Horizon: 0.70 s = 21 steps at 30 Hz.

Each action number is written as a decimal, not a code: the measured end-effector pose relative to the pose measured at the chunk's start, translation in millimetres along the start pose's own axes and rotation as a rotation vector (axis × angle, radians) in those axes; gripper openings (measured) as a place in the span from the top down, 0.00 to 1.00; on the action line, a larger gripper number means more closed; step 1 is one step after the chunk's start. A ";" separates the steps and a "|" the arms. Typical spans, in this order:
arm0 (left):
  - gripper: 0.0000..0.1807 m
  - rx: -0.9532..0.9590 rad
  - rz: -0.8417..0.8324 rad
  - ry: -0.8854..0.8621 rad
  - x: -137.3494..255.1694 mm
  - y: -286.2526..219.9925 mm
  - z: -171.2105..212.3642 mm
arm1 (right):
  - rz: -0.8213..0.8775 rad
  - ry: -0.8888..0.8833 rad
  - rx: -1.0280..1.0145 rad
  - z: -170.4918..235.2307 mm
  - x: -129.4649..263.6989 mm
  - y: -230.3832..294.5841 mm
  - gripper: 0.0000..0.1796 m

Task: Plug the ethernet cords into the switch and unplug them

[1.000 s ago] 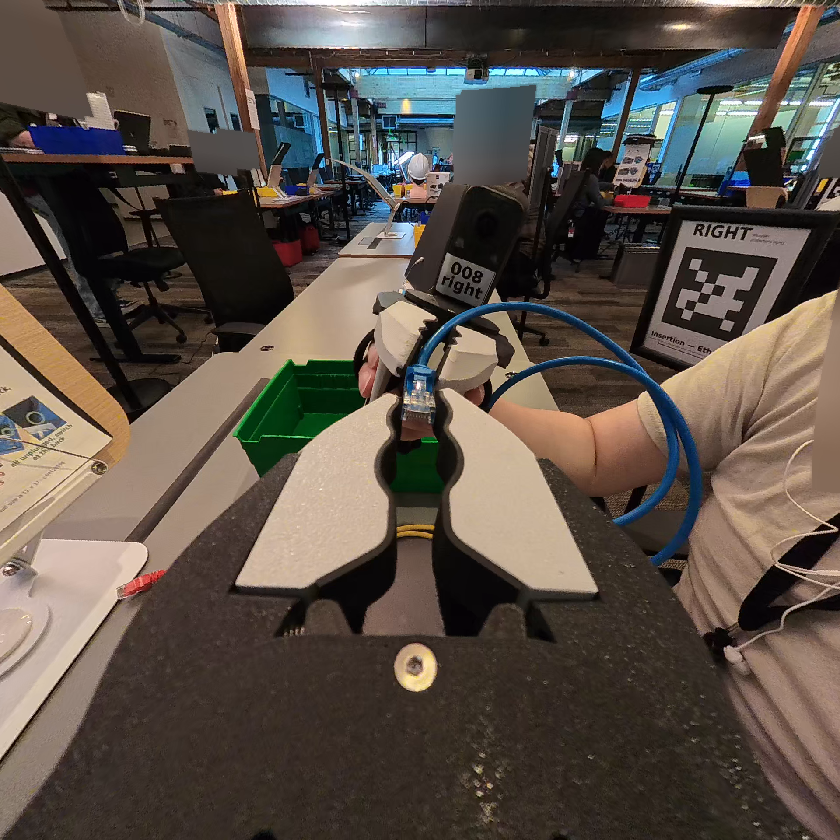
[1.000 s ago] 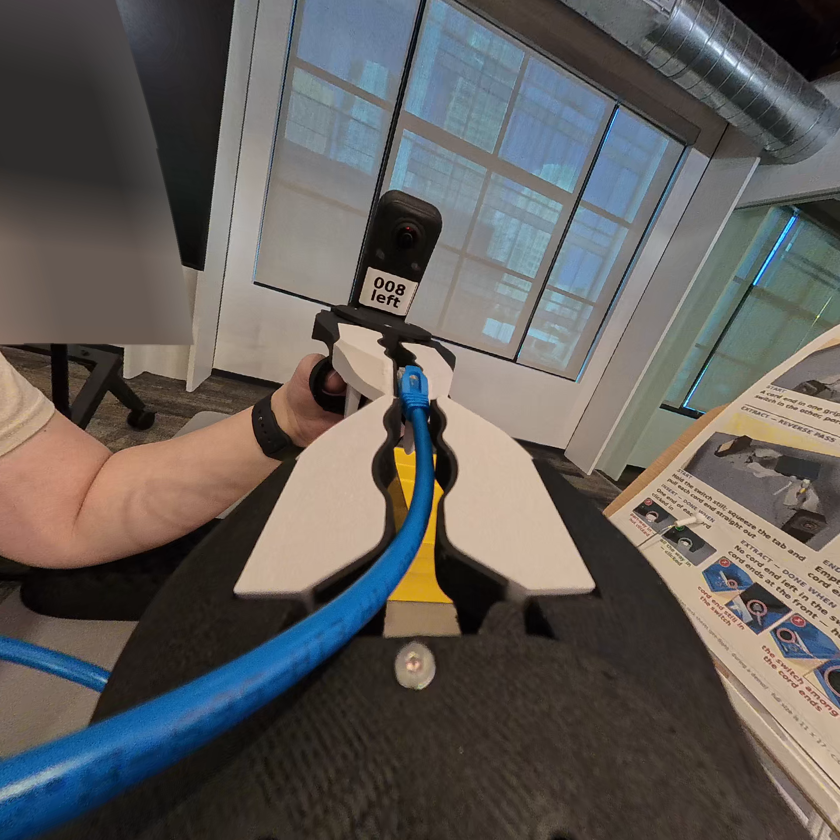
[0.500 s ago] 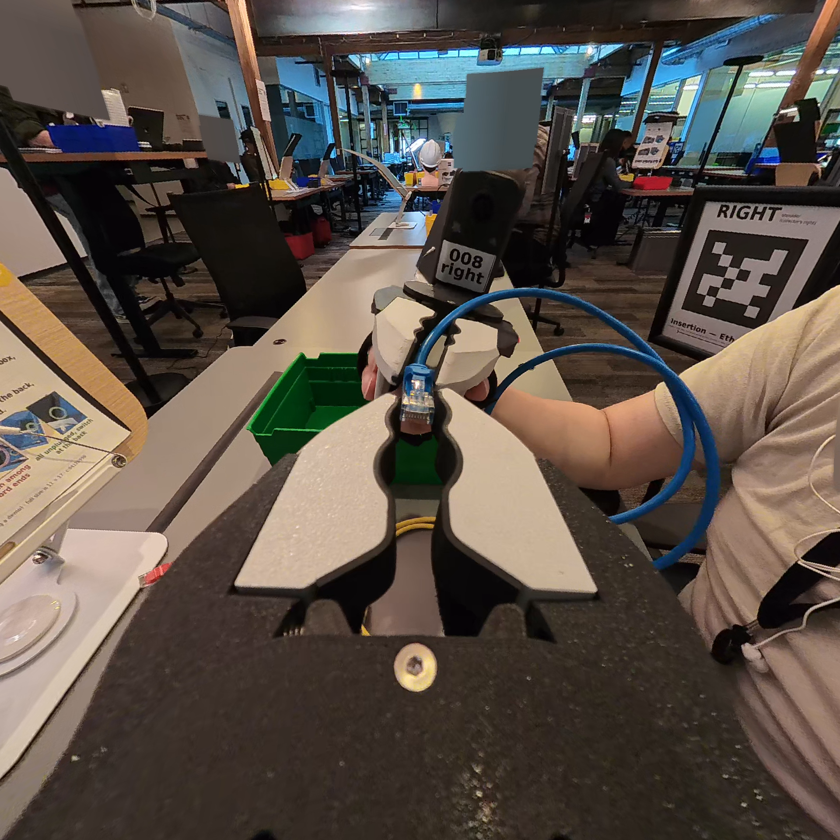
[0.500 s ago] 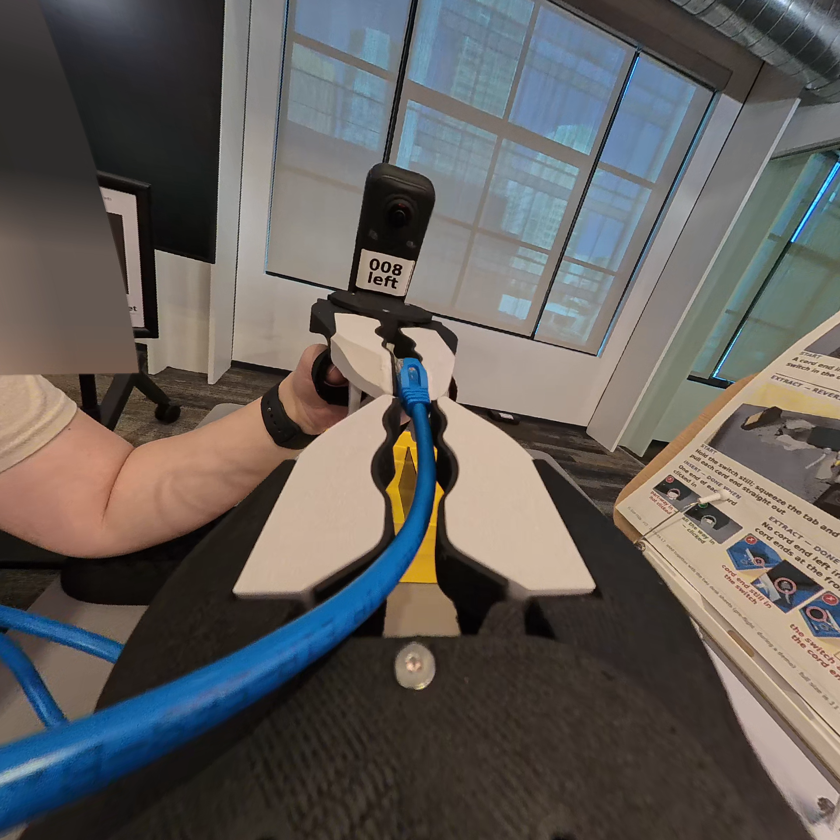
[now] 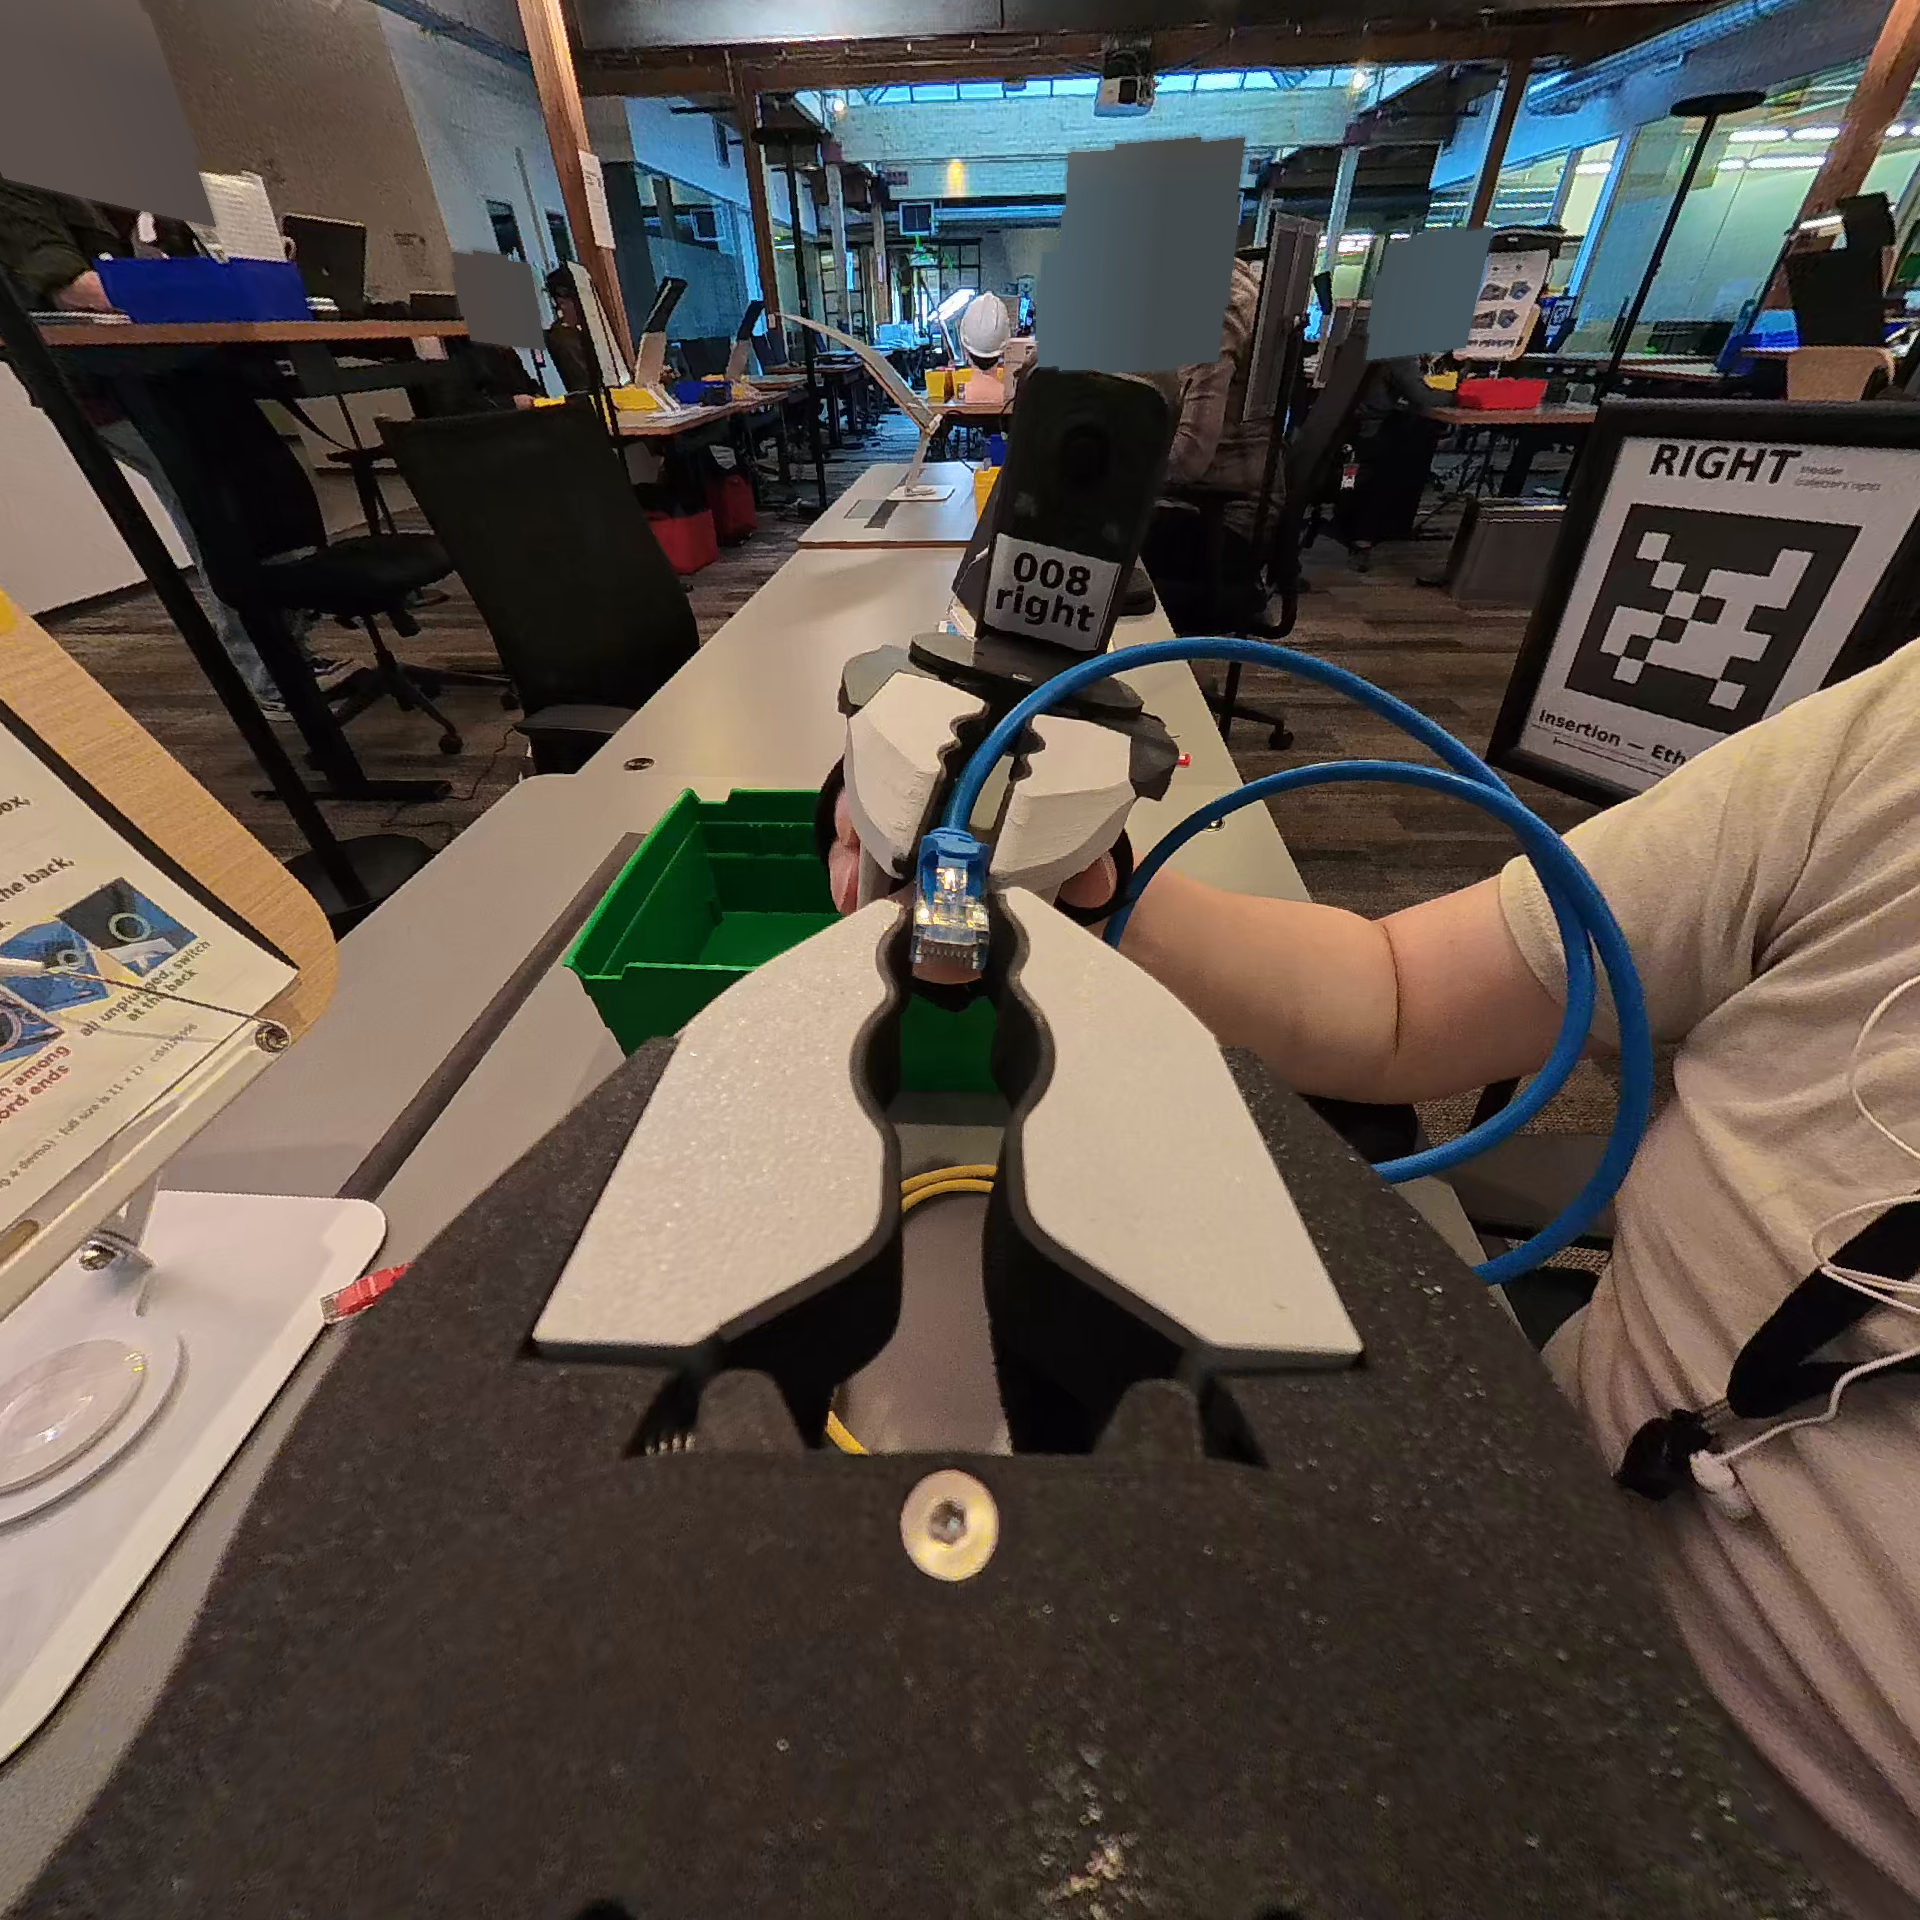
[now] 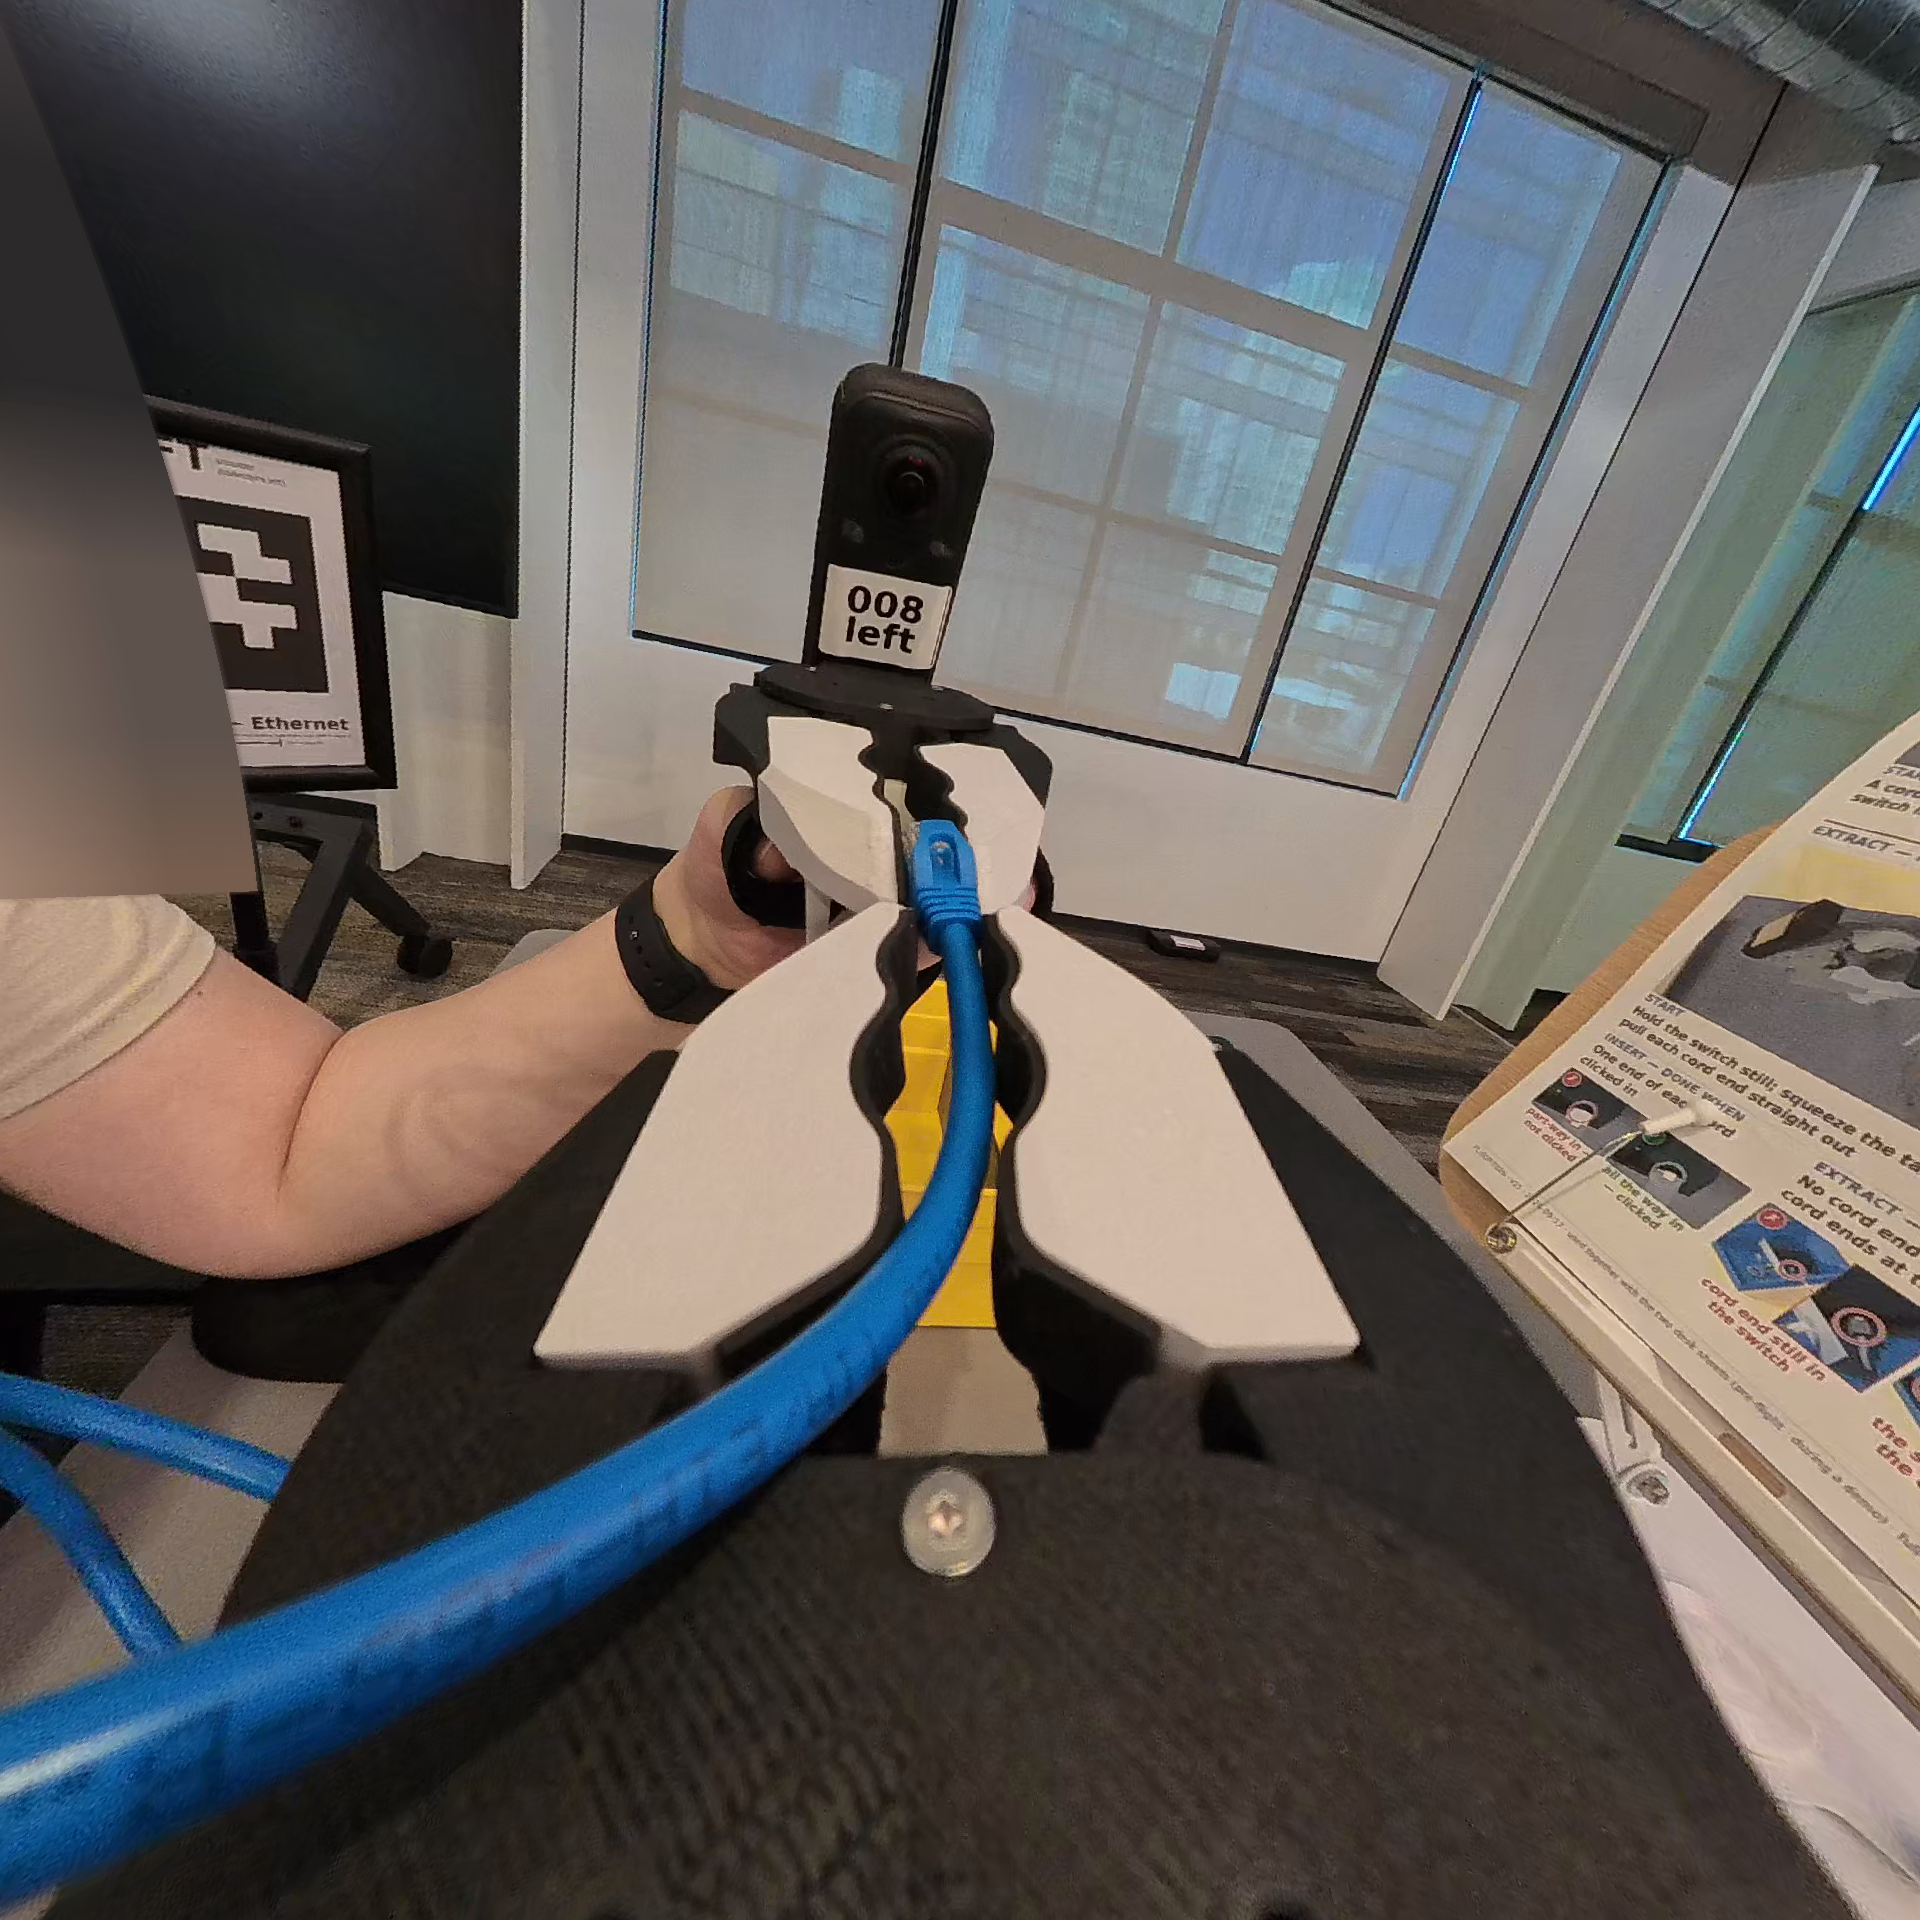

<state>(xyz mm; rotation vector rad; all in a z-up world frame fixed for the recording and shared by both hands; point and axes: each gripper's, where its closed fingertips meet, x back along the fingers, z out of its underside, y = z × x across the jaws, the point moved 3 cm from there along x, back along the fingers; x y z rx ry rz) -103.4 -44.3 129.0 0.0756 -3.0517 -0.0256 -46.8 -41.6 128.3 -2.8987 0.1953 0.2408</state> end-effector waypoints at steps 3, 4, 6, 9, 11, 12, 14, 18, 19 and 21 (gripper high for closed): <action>0.94 0.001 -0.002 0.007 -0.4 0.6 1.1 | 0.008 0.017 0.023 1.2 0.4 -0.2 0.93; 0.94 0.004 -0.004 0.009 -0.8 1.1 1.6 | 0.014 0.026 0.035 1.3 0.7 -0.6 0.93; 0.93 0.024 -0.005 0.003 -2.2 2.6 1.4 | 0.032 0.029 0.056 0.0 1.7 -1.5 0.93; 0.82 0.067 -0.045 0.001 -1.6 9.8 1.4 | 0.070 0.000 0.061 -6.3 7.4 -6.5 0.93; 0.73 0.076 -0.127 0.040 3.6 20.2 6.9 | 0.108 -0.014 0.066 -14.4 17.0 -12.4 0.93; 0.73 0.067 -0.185 0.078 6.9 26.9 12.1 | 0.129 -0.020 0.073 -19.8 23.4 -15.3 0.93; 0.70 0.021 -0.300 0.204 12.0 39.3 29.2 | 0.156 -0.032 0.099 -32.6 37.1 -17.7 0.93; 0.70 0.015 -0.354 0.569 7.7 49.1 83.5 | 0.206 -0.052 0.150 -56.4 63.4 -18.3 0.93; 0.67 0.002 -0.351 0.599 1.4 52.7 91.1 | 0.219 -0.058 0.164 -61.8 69.6 -17.9 0.93; 0.68 -0.046 -0.383 0.627 -8.1 63.9 104.0 | 0.249 -0.064 0.196 -71.7 82.5 -17.3 0.93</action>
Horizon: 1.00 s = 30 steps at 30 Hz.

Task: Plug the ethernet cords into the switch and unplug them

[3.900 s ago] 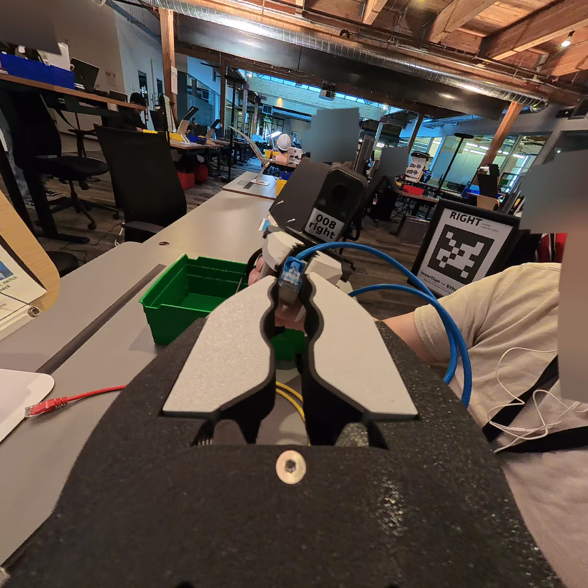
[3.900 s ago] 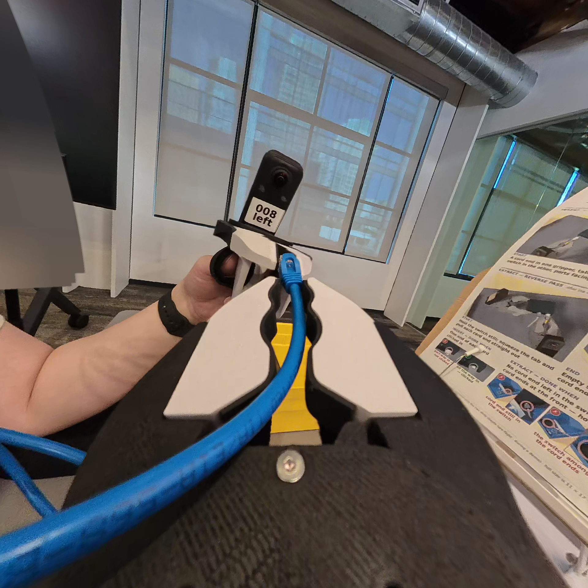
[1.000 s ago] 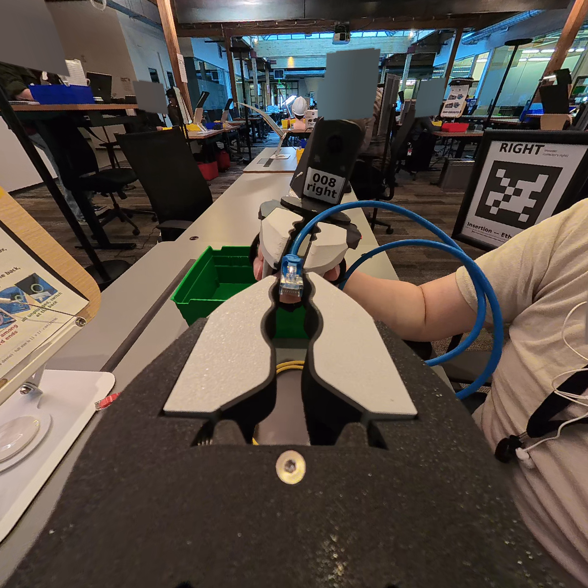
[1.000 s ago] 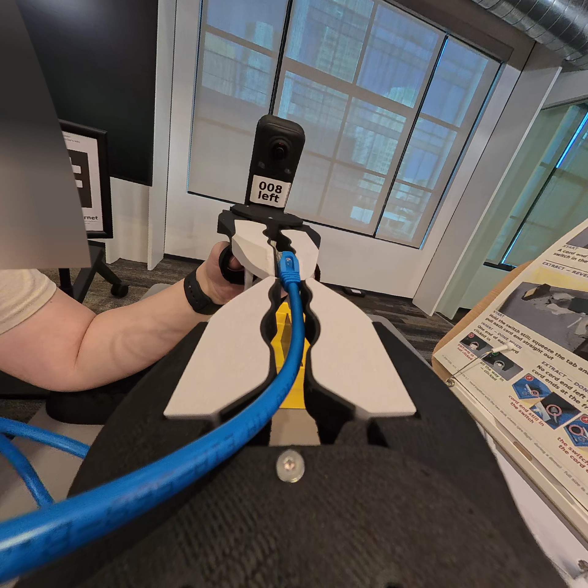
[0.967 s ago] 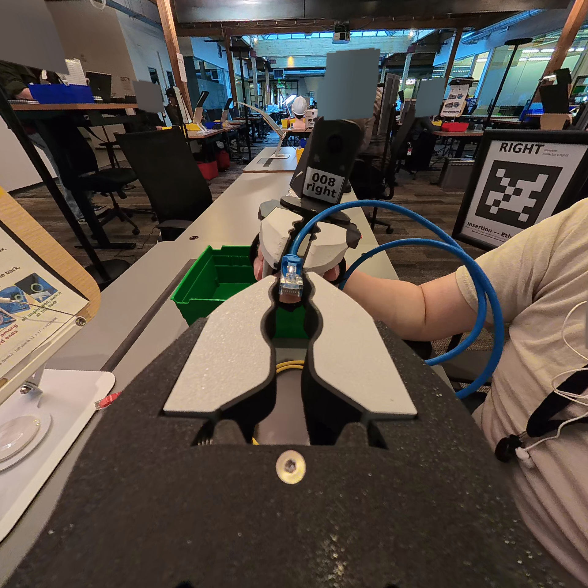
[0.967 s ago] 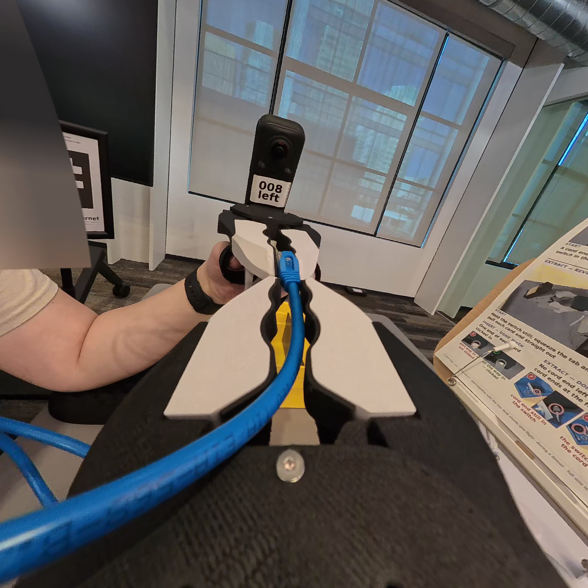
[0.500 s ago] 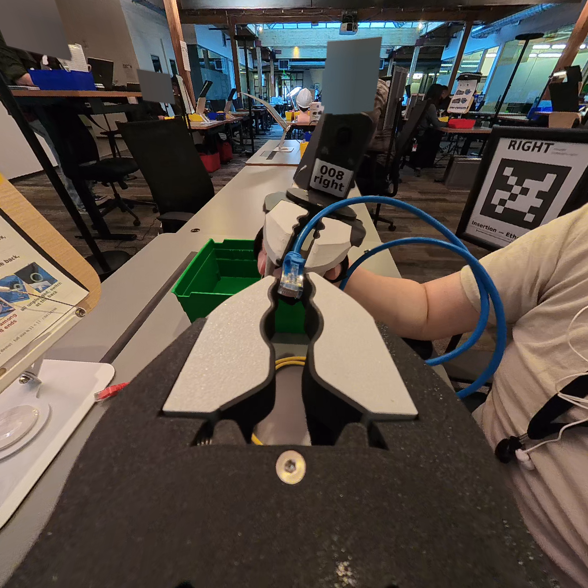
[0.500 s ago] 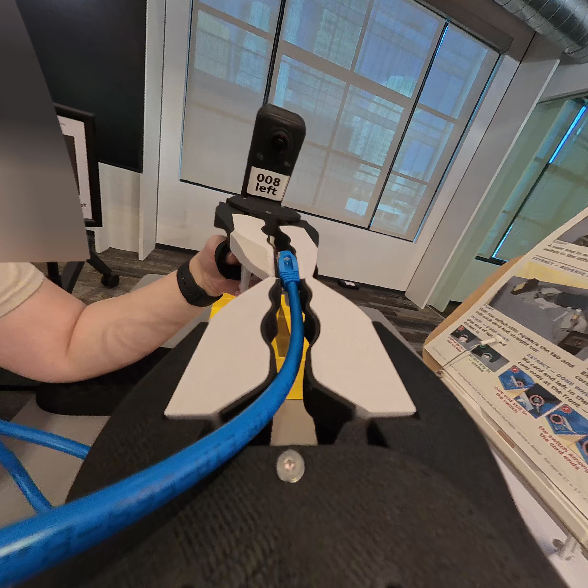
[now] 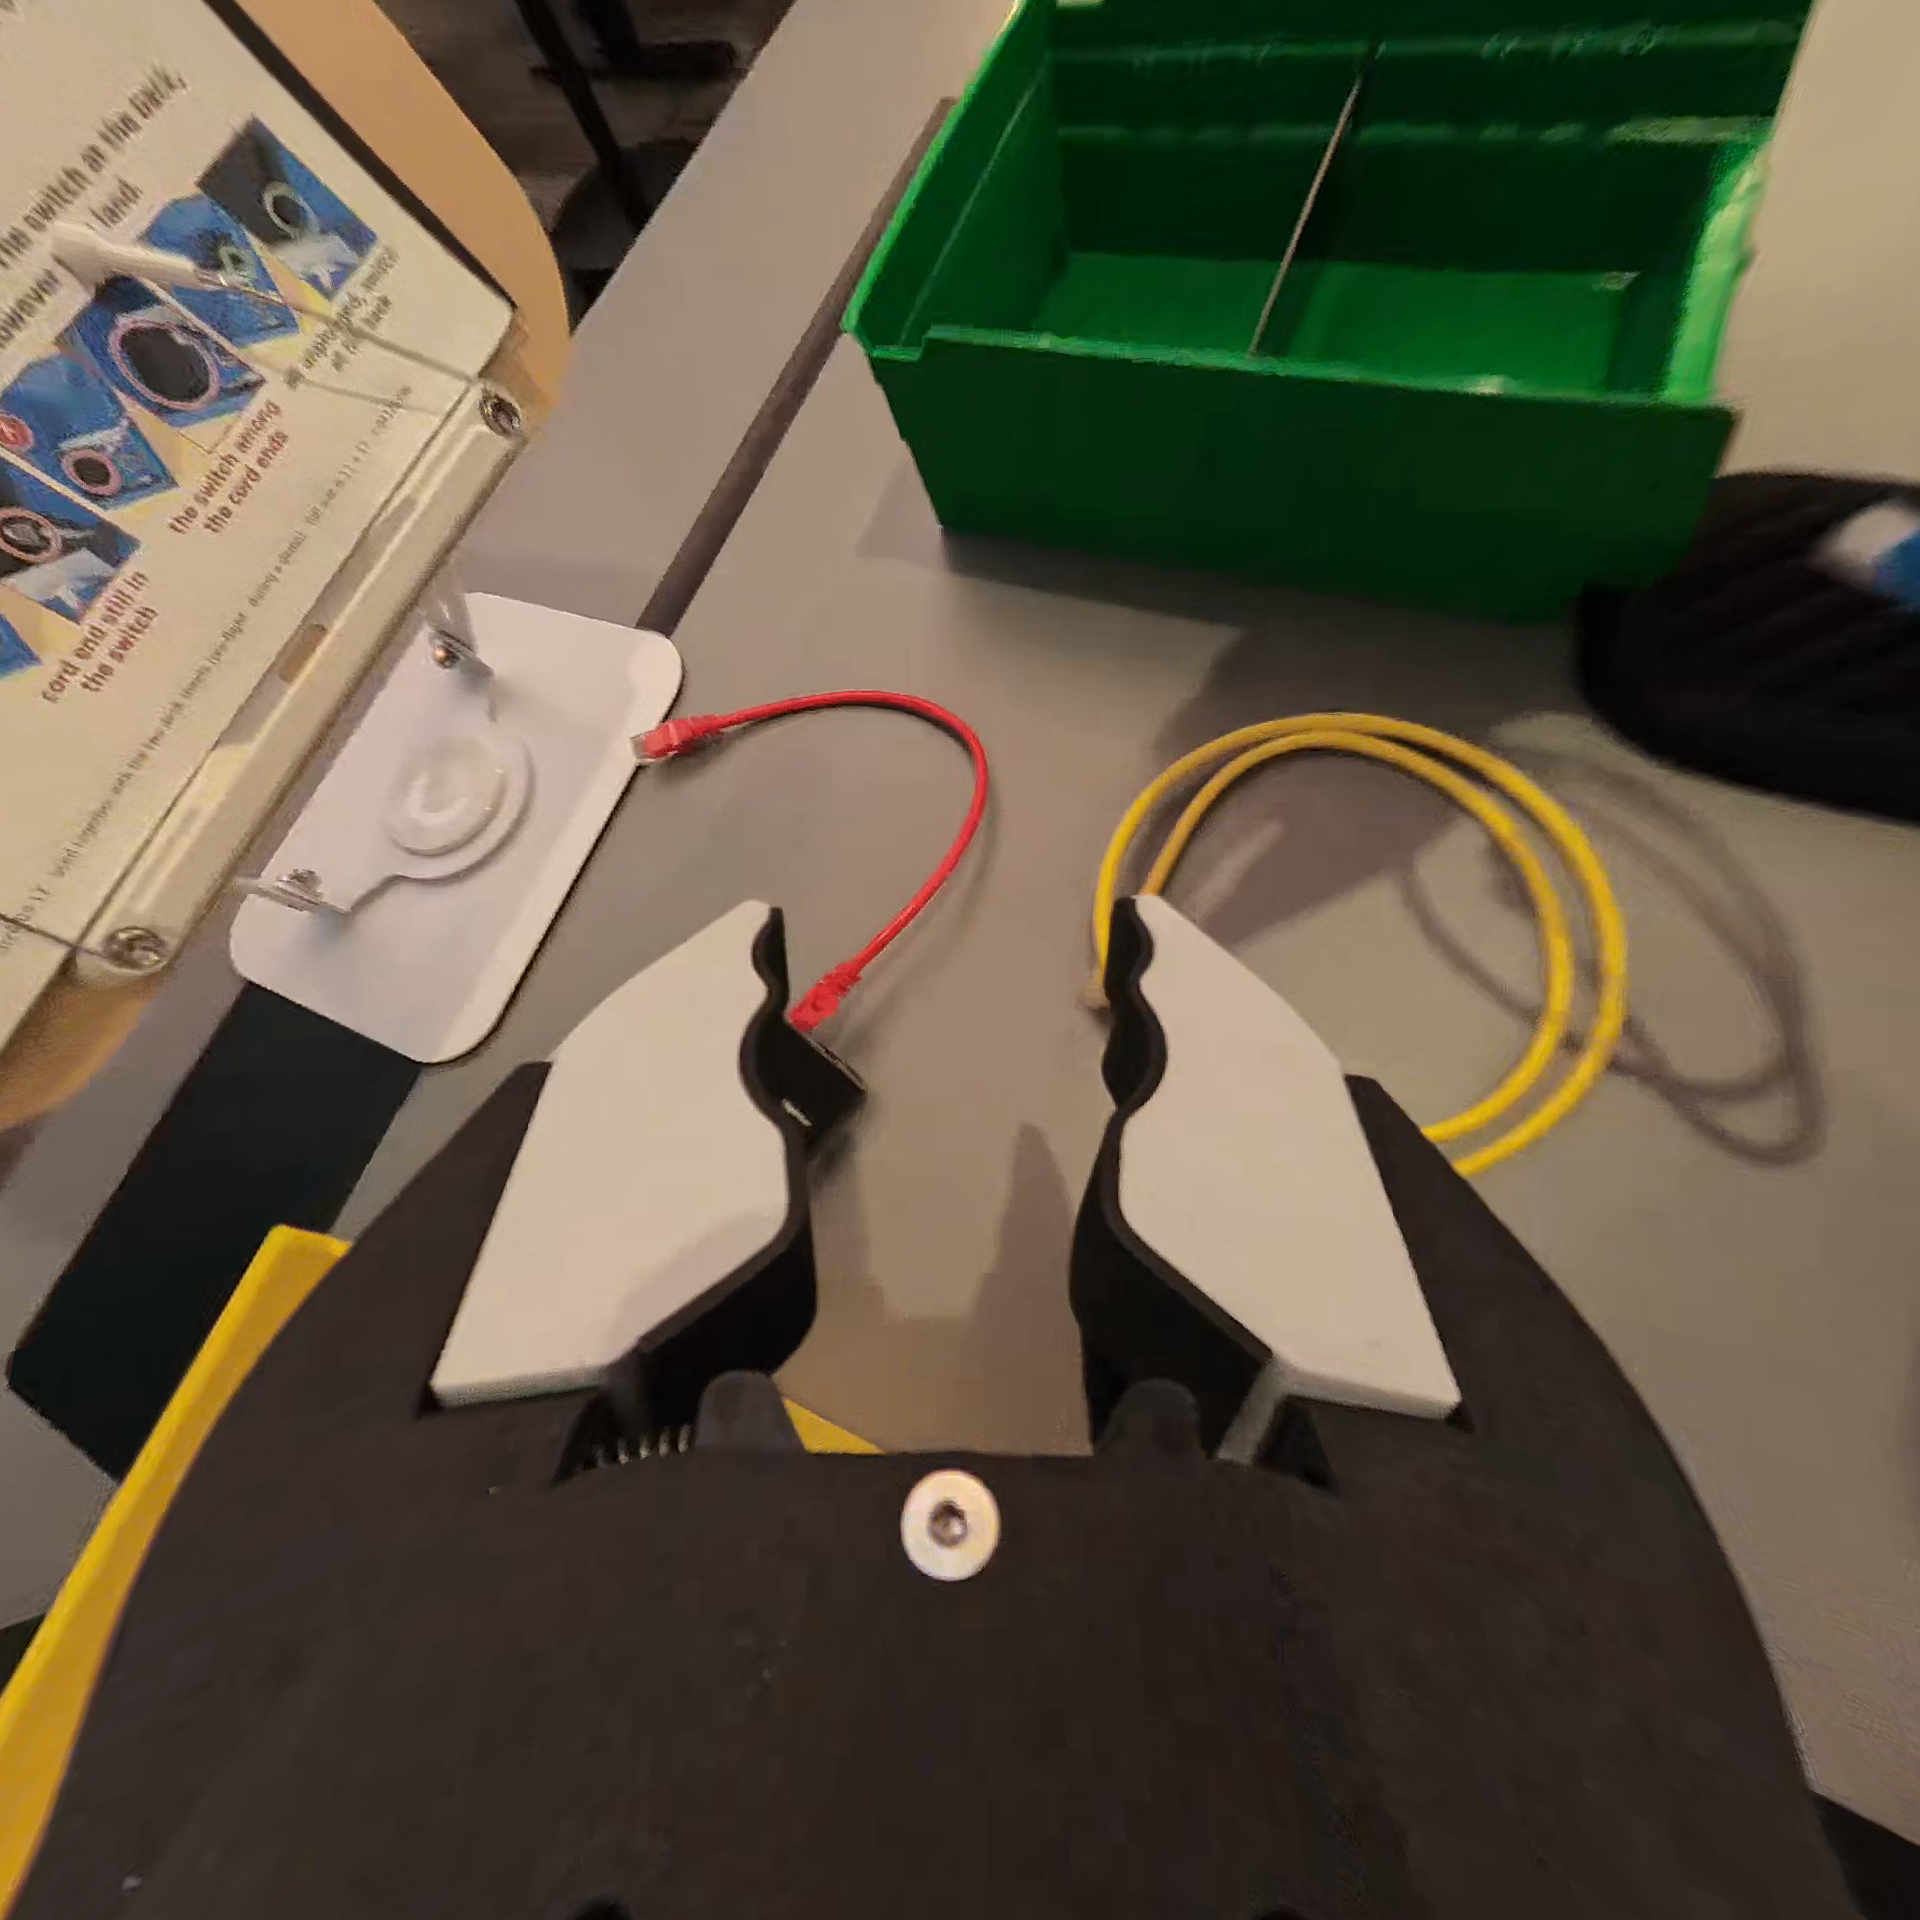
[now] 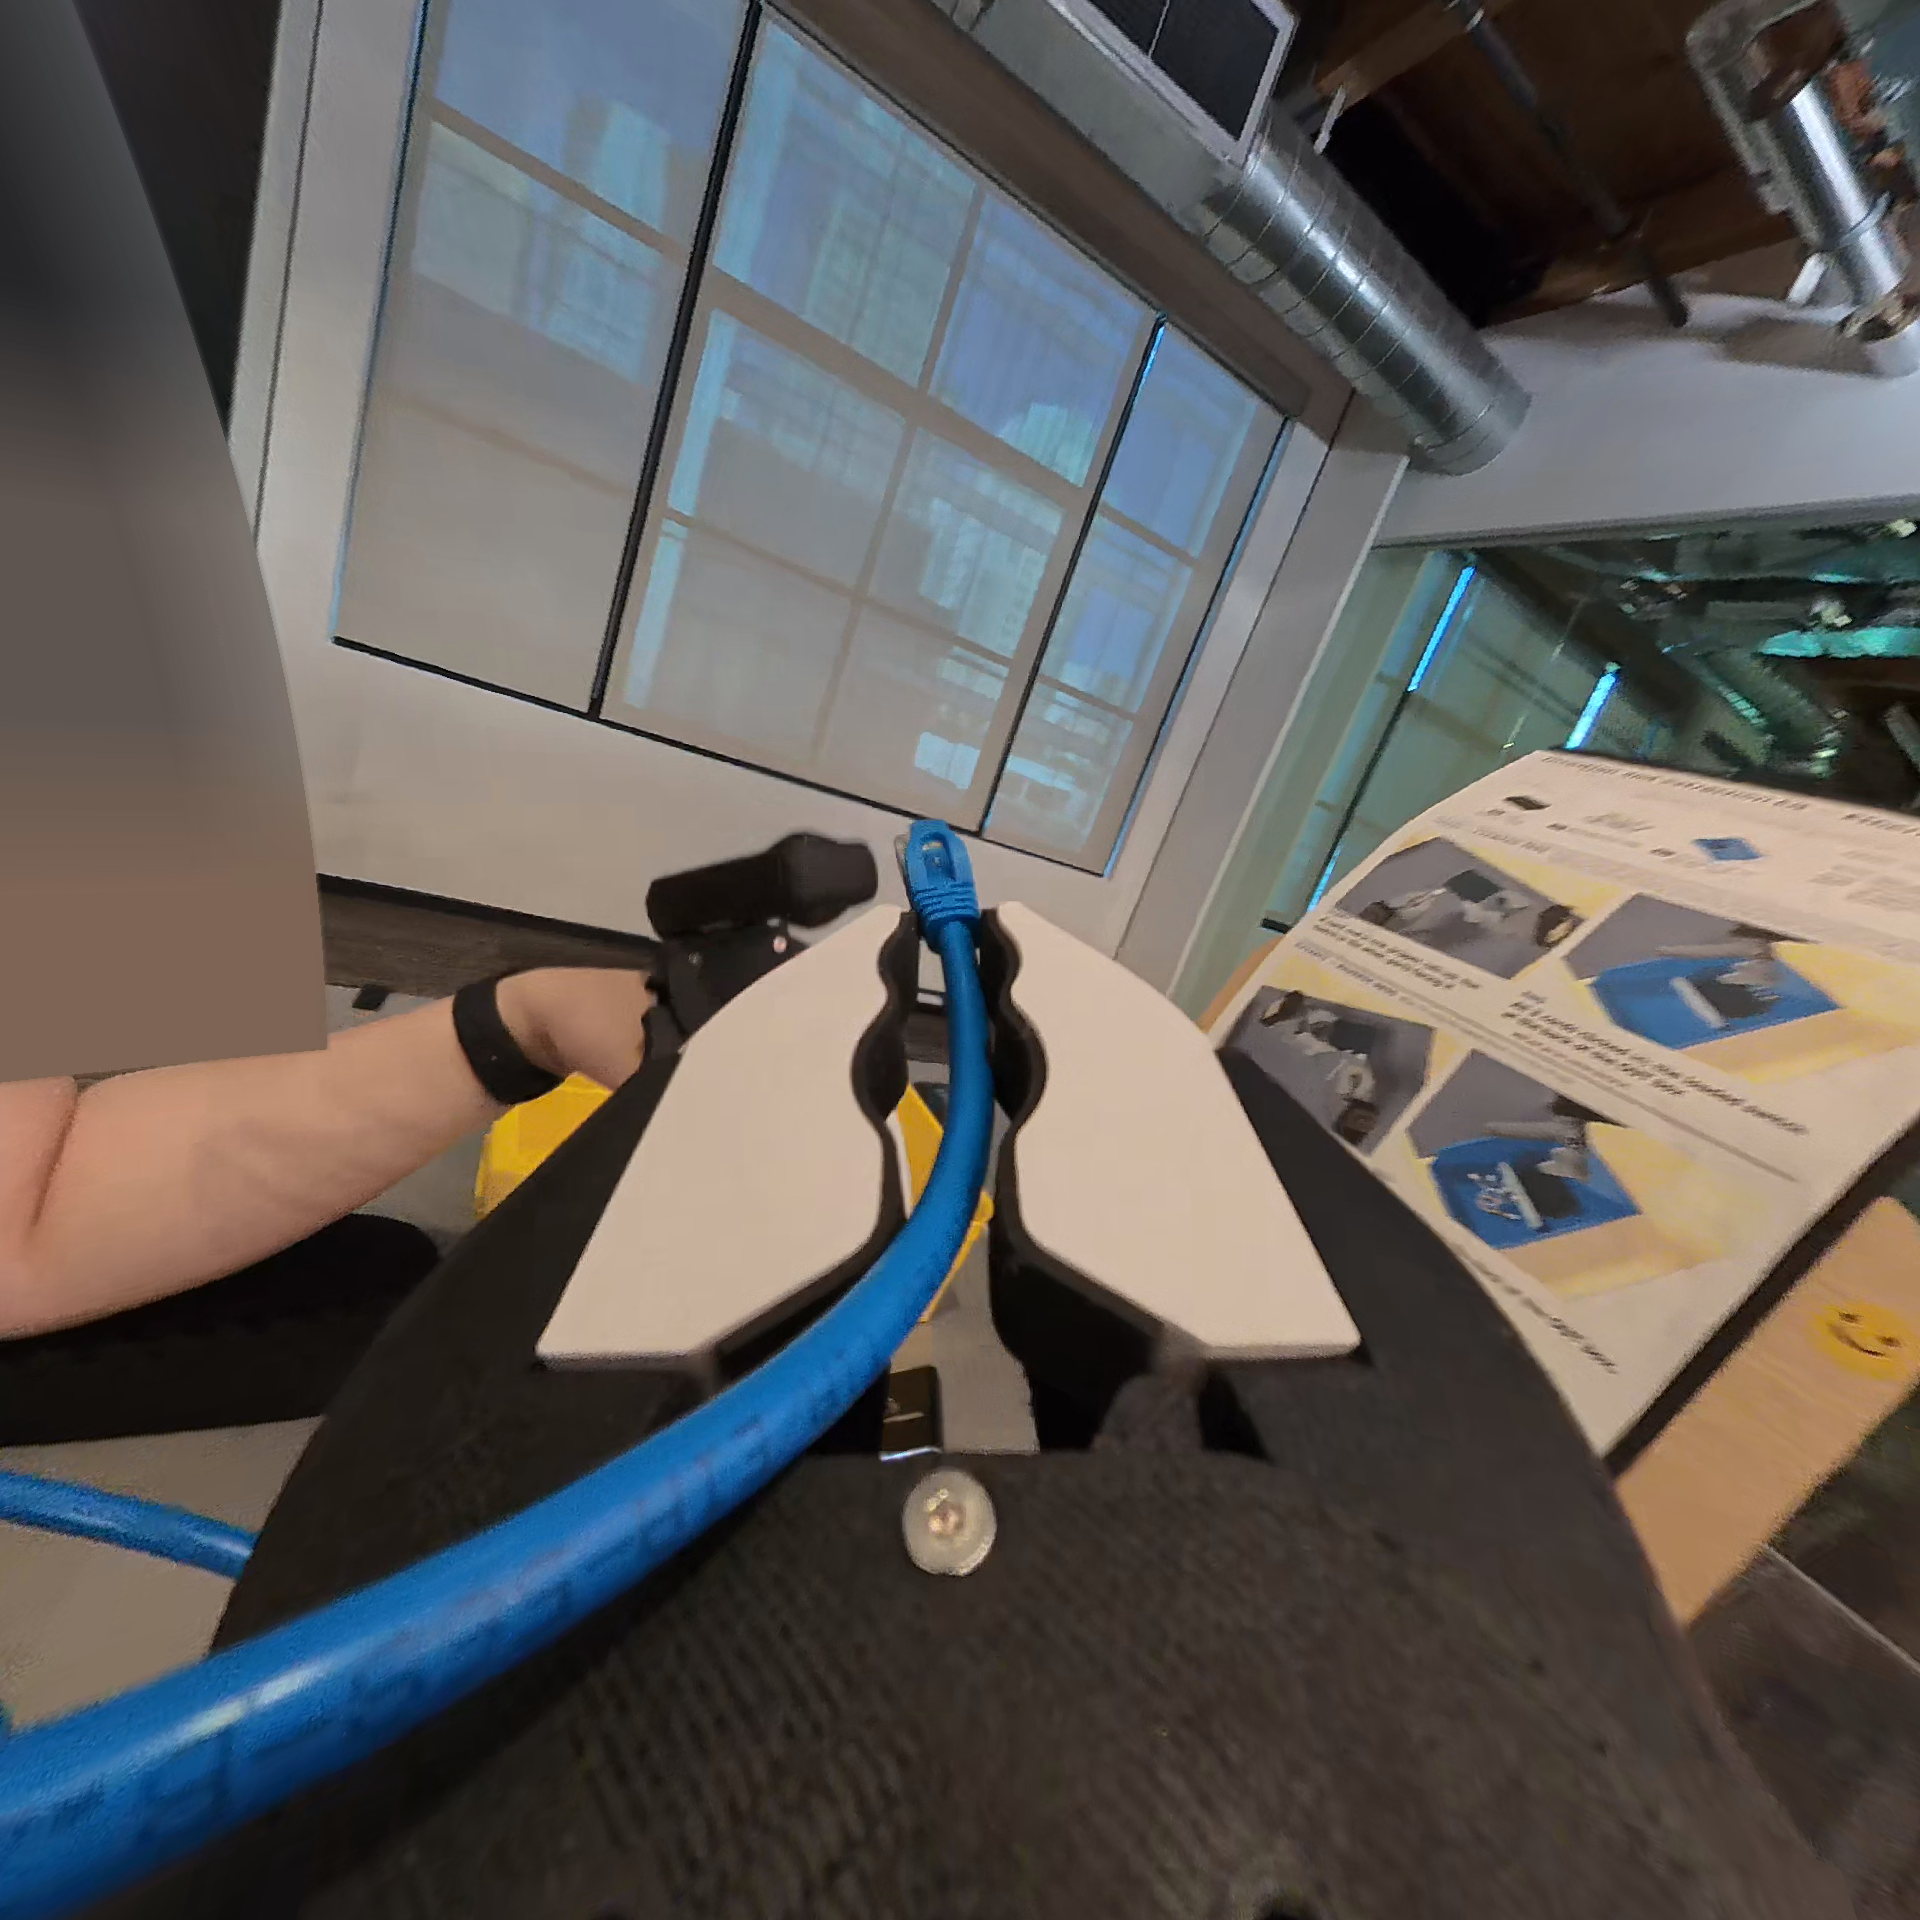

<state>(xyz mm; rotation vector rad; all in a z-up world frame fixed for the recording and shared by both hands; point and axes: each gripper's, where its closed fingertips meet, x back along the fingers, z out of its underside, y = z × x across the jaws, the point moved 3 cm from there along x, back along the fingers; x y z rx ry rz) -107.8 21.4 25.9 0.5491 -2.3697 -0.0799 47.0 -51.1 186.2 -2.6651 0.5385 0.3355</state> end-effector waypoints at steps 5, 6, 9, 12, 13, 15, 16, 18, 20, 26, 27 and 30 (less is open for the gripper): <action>0.66 -0.180 -0.069 0.274 -34.9 10.7 33.1 | 0.047 -0.060 0.038 -23.4 27.7 -10.3 0.93; 0.67 -0.242 -0.061 0.336 -39.7 11.8 39.6 | 0.049 -0.077 0.033 -26.8 31.8 -12.0 0.93; 0.66 -0.459 -0.085 0.554 -50.8 26.3 60.9 | 0.055 -0.112 0.020 -31.9 40.7 -17.0 0.93; 0.63 -0.611 -0.067 0.707 -62.9 37.3 78.8 | 0.061 -0.128 0.015 -34.4 45.8 -20.4 0.93; 0.63 -0.636 -0.063 0.728 -67.9 41.4 83.3 | 0.063 -0.131 0.017 -35.6 47.3 -20.4 0.93; 0.63 -0.624 -0.064 0.794 -75.2 51.2 94.9 | 0.069 -0.133 0.028 -38.2 50.2 -19.4 0.93; 0.62 -0.618 -0.067 0.834 -77.3 56.5 100.6 | 0.072 -0.133 0.035 -39.5 51.4 -18.8 0.93; 0.61 -0.634 -0.060 0.895 -80.5 62.9 110.3 | 0.074 -0.135 0.044 -41.5 53.2 -17.7 0.93; 0.62 -0.643 -0.035 0.910 -85.9 62.8 116.4 | 0.073 -0.138 0.046 -42.2 54.3 -17.9 0.93; 0.65 -0.618 -0.009 0.945 -97.5 68.9 126.8 | 0.077 -0.147 0.035 -40.9 56.3 -21.9 0.93; 0.68 -0.622 -0.011 0.956 -98.8 70.6 127.6 | 0.079 -0.147 0.036 -40.9 56.7 -22.2 0.93; 0.68 -0.624 0.026 0.995 -101.3 71.6 130.6 | 0.084 -0.148 0.037 -40.7 57.9 -23.7 0.93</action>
